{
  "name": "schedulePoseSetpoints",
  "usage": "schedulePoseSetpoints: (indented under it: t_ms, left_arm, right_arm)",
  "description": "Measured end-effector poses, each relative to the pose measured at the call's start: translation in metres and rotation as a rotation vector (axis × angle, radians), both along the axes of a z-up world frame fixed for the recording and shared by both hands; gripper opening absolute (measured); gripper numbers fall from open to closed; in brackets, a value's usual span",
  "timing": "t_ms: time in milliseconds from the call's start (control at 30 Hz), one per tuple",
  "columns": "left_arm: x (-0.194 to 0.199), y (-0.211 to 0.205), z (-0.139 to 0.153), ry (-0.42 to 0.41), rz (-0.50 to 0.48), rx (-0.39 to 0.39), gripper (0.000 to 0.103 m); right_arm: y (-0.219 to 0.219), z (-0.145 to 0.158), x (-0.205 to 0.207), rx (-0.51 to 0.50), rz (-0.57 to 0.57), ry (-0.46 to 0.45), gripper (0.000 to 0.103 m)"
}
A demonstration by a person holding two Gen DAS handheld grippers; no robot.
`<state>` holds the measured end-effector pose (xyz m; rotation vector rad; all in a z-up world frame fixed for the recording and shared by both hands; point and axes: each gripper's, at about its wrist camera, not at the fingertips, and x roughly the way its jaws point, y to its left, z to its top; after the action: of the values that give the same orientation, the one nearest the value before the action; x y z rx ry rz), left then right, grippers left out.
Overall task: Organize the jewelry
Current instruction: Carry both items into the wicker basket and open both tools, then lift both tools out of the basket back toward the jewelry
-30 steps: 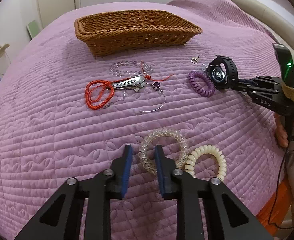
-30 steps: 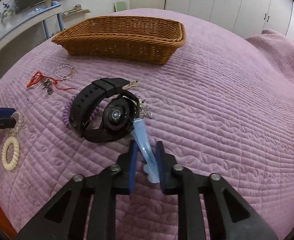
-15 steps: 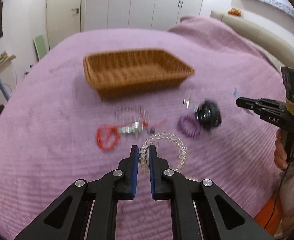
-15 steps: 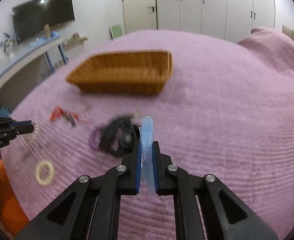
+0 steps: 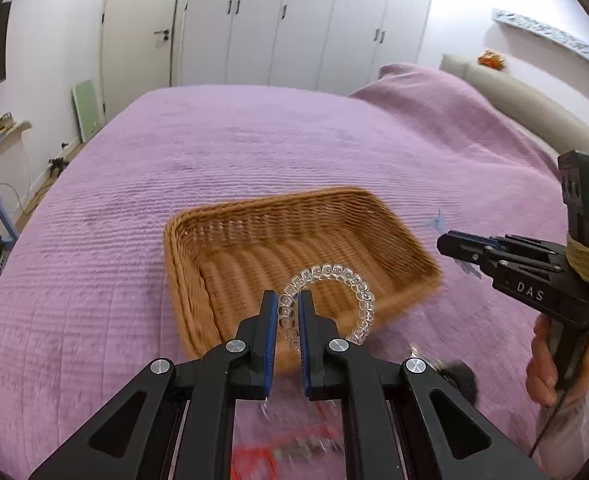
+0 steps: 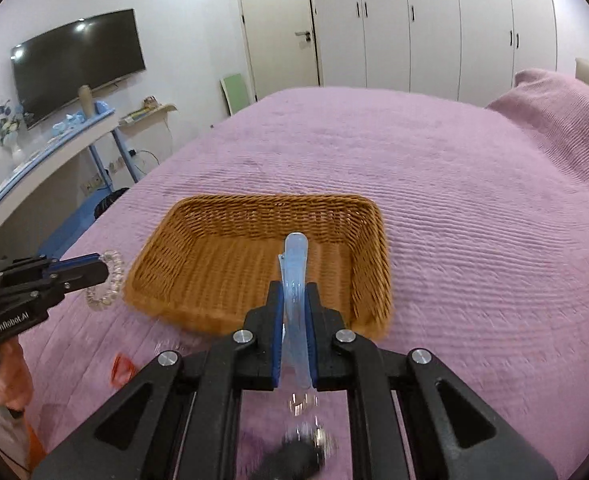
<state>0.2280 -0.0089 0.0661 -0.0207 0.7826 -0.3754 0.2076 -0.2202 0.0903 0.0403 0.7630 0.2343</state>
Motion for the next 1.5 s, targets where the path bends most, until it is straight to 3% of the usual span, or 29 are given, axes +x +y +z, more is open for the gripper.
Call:
schedulePoseSetpoints:
  t_ms: [200,467,567,667,733,900,967,1033,1100,1200,1333,1500]
  left_arm:
    - [0.057,-0.008,-0.037,0.086,0.024,0.032,0.010]
    - [0.082,-0.019,-0.071,0.146,0.034,0.059,0.011]
    - [0.082,-0.016,-0.073,0.172,0.025,0.036,0.013]
    - [0.075,-0.015,-0.067,0.157,0.014,0.026,0.019]
    - [0.063,-0.014,-0.057,0.119,0.009,0.025,0.036]
    - [0.026,-0.010,-0.029,0.039,-0.033,-0.012,0.043]
    - [0.006,-0.007,-0.017,0.006,-0.053,-0.029,0.051]
    - [-0.021,-0.003,-0.005,-0.026,-0.069,-0.049,0.069]
    - [-0.047,0.003,0.005,-0.055,-0.084,-0.068,0.074]
    - [-0.082,0.009,0.013,-0.080,-0.098,-0.076,0.074]
    - [-0.126,0.019,0.010,-0.085,-0.101,-0.087,0.074]
    - [-0.176,0.023,-0.011,-0.066,-0.119,-0.083,0.074]
  right_arm:
    - [0.008,-0.041,0.084,0.011,-0.024,0.163,0.012]
    - [0.020,-0.080,0.113,-0.020,-0.038,0.267,0.012]
    - [0.020,-0.087,0.110,-0.026,-0.038,0.284,0.012]
    - [0.016,-0.085,0.109,-0.003,-0.028,0.294,0.021]
    - [0.013,-0.079,0.104,0.006,-0.033,0.278,0.037]
    - [0.006,-0.056,0.078,0.035,-0.030,0.228,0.038]
    - [0.004,-0.045,0.062,0.046,-0.022,0.205,0.039]
    - [0.002,-0.033,0.043,0.051,-0.013,0.177,0.045]
    - [0.000,-0.021,0.015,0.061,-0.005,0.135,0.049]
    - [-0.002,-0.009,-0.020,0.075,0.001,0.085,0.054]
    - [-0.013,-0.003,-0.075,0.112,-0.028,0.036,0.070]
    - [-0.018,-0.016,-0.122,0.118,-0.096,0.024,0.070]
